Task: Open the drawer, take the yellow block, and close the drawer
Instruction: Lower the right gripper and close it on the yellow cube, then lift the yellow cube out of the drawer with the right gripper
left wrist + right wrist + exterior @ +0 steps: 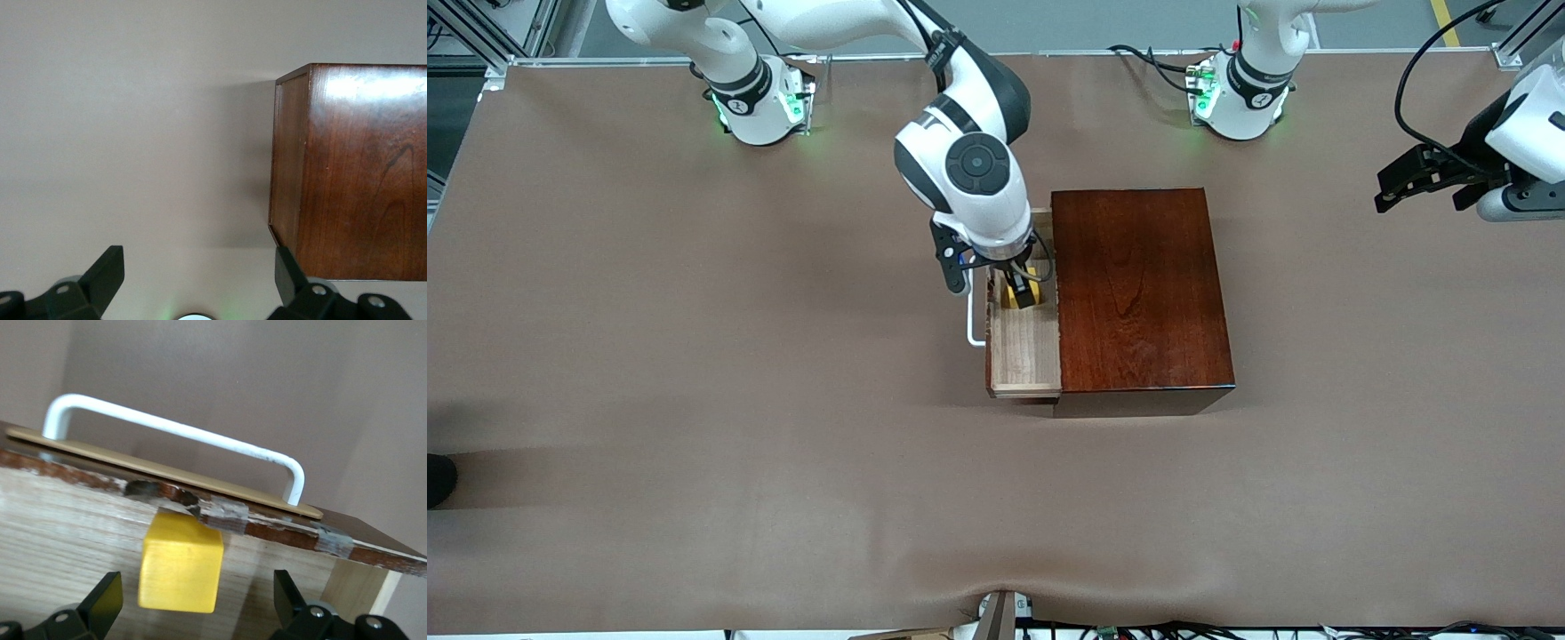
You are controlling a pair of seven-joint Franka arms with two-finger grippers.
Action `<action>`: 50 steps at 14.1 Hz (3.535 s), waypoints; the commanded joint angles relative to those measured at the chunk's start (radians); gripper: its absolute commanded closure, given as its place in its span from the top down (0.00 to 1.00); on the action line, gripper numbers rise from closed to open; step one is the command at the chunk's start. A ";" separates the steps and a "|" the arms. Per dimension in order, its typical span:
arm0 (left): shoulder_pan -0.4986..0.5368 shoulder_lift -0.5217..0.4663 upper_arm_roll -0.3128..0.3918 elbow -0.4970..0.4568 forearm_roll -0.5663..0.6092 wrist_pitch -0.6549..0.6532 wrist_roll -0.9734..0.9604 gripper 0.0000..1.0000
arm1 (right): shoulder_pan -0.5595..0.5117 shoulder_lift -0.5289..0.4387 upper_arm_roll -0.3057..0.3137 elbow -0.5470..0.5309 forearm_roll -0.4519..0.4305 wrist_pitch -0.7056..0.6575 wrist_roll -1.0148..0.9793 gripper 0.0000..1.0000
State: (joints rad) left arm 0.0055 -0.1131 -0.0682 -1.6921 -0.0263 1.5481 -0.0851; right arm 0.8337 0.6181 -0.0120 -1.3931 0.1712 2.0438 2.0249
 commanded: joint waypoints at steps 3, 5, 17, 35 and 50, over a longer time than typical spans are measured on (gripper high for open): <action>0.010 -0.004 -0.012 0.002 -0.012 -0.005 -0.008 1.00 | 0.022 0.026 -0.011 0.031 -0.021 0.041 0.043 1.00; 0.010 -0.004 -0.010 0.005 -0.012 -0.005 -0.008 1.00 | 0.022 0.026 -0.013 0.031 -0.035 0.039 0.044 1.00; 0.013 -0.008 -0.010 0.011 0.011 -0.005 0.010 1.00 | 0.039 0.052 -0.013 0.026 -0.058 0.042 0.066 0.20; 0.011 -0.004 -0.010 0.020 0.014 -0.011 -0.004 1.00 | 0.021 0.028 -0.060 0.163 -0.064 -0.139 0.054 0.07; 0.001 0.018 -0.012 0.058 0.008 -0.010 -0.008 1.00 | -0.119 -0.142 -0.115 0.160 -0.062 -0.388 -0.383 0.07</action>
State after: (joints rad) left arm 0.0047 -0.1079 -0.0735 -1.6658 -0.0256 1.5486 -0.0844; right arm 0.7440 0.5169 -0.1233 -1.2139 0.1191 1.7099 1.7269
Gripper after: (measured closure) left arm 0.000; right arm 0.445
